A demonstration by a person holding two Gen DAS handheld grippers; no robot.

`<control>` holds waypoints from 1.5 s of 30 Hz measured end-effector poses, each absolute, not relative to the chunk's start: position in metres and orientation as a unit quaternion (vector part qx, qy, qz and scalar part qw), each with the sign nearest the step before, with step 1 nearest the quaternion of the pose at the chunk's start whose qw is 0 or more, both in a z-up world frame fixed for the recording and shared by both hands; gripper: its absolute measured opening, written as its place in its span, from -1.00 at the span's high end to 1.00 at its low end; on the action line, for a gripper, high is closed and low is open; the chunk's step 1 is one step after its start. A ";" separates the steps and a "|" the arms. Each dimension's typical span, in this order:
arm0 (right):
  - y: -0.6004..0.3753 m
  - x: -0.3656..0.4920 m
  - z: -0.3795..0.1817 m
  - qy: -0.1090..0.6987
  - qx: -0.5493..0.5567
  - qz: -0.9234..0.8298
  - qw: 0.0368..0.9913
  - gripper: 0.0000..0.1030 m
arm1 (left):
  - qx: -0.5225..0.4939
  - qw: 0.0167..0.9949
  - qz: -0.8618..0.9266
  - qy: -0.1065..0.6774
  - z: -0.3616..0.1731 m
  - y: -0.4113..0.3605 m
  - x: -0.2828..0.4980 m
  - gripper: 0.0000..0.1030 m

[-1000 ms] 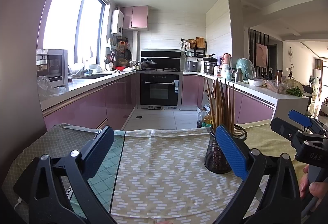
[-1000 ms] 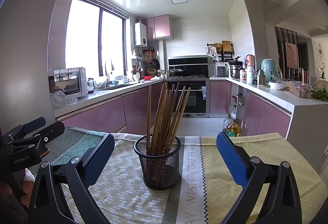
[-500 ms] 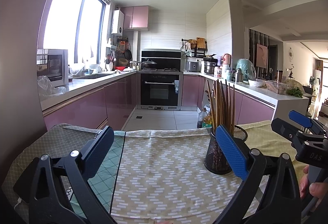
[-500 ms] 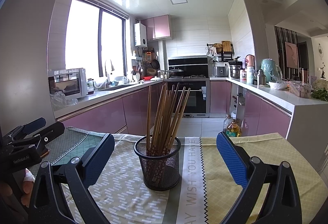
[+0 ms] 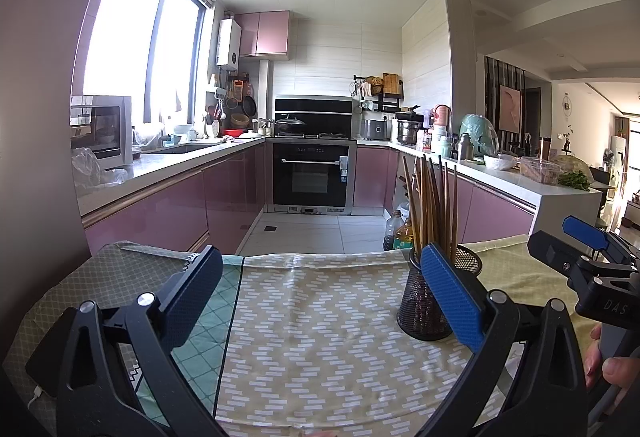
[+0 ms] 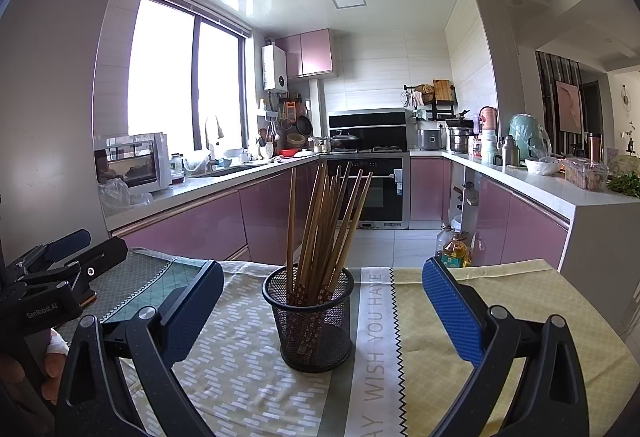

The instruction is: Organize utensils

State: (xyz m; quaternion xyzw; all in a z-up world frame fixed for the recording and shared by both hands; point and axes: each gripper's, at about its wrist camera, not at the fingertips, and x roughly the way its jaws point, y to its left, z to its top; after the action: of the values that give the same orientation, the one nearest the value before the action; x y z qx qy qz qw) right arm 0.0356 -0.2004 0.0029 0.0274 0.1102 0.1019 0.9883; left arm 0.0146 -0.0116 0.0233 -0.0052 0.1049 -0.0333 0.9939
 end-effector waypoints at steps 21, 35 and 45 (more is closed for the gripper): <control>-0.200 0.035 0.003 0.111 0.028 0.101 0.988 -0.87 | -0.007 0.994 -0.035 0.105 0.023 -0.012 0.016 -0.89; -0.199 0.035 0.001 0.111 0.031 0.099 0.988 -0.87 | -0.001 0.995 -0.032 0.099 0.023 -0.018 0.014 -0.89; -0.203 0.036 -0.002 0.119 0.028 0.095 0.988 -0.87 | -0.003 0.993 -0.028 0.115 0.022 -0.019 0.016 -0.89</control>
State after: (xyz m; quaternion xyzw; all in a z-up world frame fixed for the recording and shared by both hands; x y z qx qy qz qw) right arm 0.0365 -0.2030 -0.0018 0.0280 0.1192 0.0946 0.9880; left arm 0.0162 -0.0188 0.0217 -0.0034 0.1153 -0.0282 0.9929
